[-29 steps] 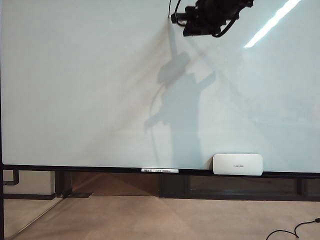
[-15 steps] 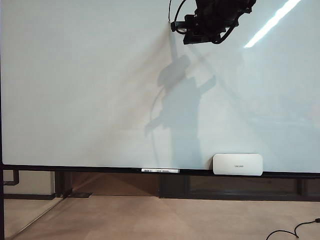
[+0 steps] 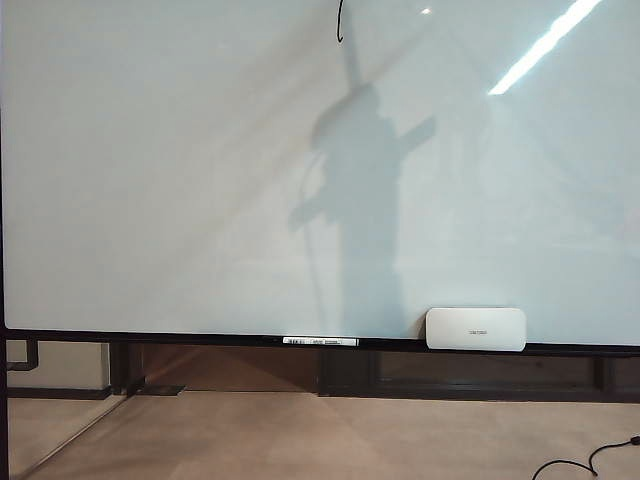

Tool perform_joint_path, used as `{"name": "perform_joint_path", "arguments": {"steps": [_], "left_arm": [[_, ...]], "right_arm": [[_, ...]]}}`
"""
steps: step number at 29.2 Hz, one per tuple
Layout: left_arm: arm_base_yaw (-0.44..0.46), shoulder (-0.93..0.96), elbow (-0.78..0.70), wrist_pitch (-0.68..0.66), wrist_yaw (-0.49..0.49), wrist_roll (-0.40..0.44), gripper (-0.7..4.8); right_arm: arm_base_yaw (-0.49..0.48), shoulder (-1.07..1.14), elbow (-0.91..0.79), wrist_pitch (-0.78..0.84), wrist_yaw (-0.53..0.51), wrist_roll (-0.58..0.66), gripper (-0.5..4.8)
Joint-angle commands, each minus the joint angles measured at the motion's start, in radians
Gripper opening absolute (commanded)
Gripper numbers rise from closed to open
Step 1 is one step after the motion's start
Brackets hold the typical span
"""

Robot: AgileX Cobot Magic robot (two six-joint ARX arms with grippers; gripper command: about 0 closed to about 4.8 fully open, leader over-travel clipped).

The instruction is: Reach to the right to find the marker pen, pick it up, and write the number 19 on the whiteboard.

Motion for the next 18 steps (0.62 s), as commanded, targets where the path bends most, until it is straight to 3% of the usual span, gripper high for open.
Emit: {"name": "perform_joint_path", "arguments": {"steps": [1,13,18], "left_arm": [[-0.001,0.001,0.003,-0.029,0.004,0.001,-0.05],[-0.001,0.004,0.003,-0.034,0.004,0.001,-0.05],[-0.001,0.004,0.003,-0.034,0.005,0.0,-0.05]], "right_arm": [[0.0,-0.011,0.016,-0.059,0.028,-0.009,-0.05],[0.0,-0.001,0.188,-0.373,0.078,-0.002,-0.05],[0.0,0.005,0.207,-0.389,0.079,-0.002,-0.05]]}}
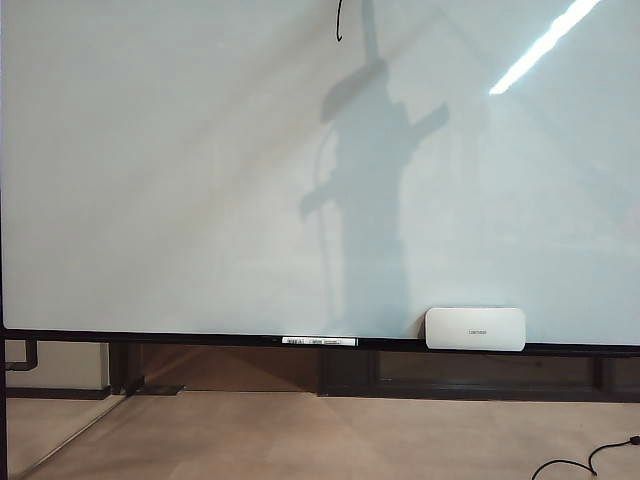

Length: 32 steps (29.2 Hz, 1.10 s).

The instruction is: Reach to the right to find the marker pen, pick it up, and write the number 19 on the whiteboard.

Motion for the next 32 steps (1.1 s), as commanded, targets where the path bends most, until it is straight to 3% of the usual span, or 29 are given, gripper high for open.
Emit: {"name": "perform_joint_path", "arguments": {"steps": [1,32], "left_arm": [[-0.001,0.002,0.003,0.013,0.005,0.0,-0.05],[-0.001,0.002,0.003,0.013,0.005,0.0,-0.05]], "right_arm": [[0.001,0.007,0.014,-0.005,0.004,0.005,-0.05],[0.0,0.043,0.018,0.038,0.161,0.0,-0.05]]}}
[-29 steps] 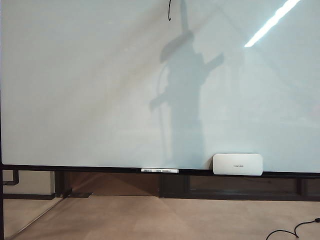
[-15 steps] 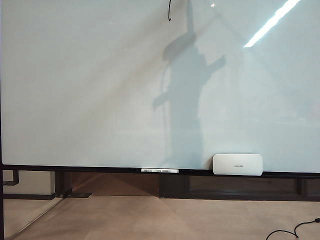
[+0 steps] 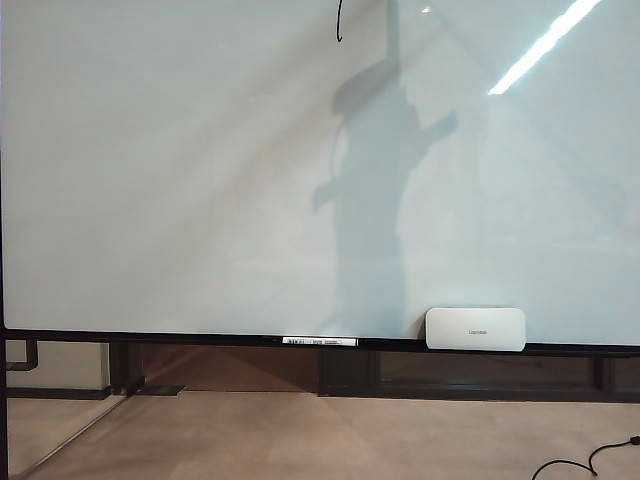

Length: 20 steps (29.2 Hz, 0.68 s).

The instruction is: Reach to the right to find the marker pen, pick it up, and write the number 19 on the whiteboard.

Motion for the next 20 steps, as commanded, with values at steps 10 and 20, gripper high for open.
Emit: {"name": "perform_joint_path", "arguments": {"steps": [10,20], "left_arm": [[0.0,0.001,0.003,0.012,0.005,0.001,-0.05],[0.0,0.002,0.003,0.012,0.004,0.001,-0.05]], "right_arm": [[-0.001,-0.009,0.005,0.059,0.026,-0.003,-0.05],[-0.002,-0.008,0.005,0.086,0.009,-0.007,-0.05]]}}
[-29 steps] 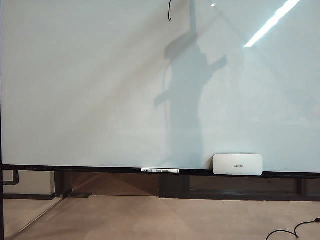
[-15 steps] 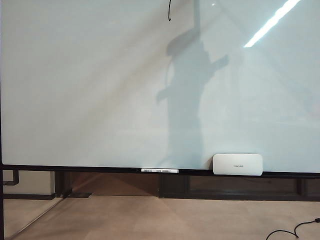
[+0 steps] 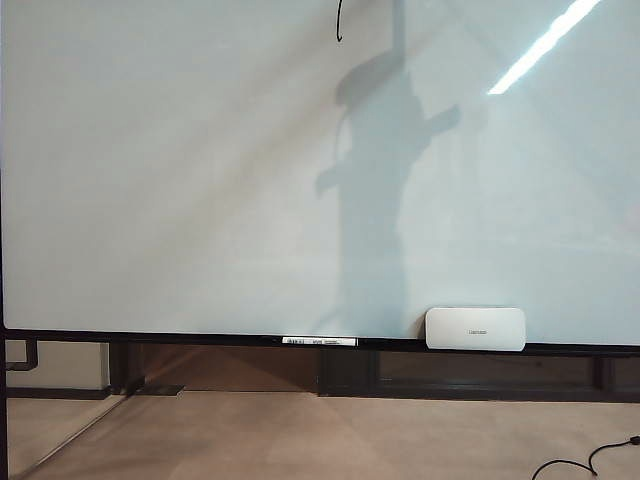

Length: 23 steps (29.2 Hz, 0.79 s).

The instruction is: Reach to the right to find the marker pen, pick it up, and write the number 19 on the whiteboard.

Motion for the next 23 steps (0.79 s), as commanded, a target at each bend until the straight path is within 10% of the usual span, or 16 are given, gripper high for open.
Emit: {"name": "perform_joint_path", "arguments": {"steps": [1,14,23], "left_arm": [[-0.001,0.002,0.003,0.012,0.004,0.001,-0.05],[-0.001,0.002,0.003,0.012,0.004,0.004,-0.05],[-0.001,0.002,0.003,0.012,0.004,0.004,-0.05]], "right_arm": [[0.0,-0.007,0.006,0.022,-0.034,-0.01,-0.05],[0.0,-0.007,0.006,0.025,-0.137,-0.032,-0.05],[-0.002,-0.007,0.006,0.028,-0.016,-0.046,-0.05]]}}
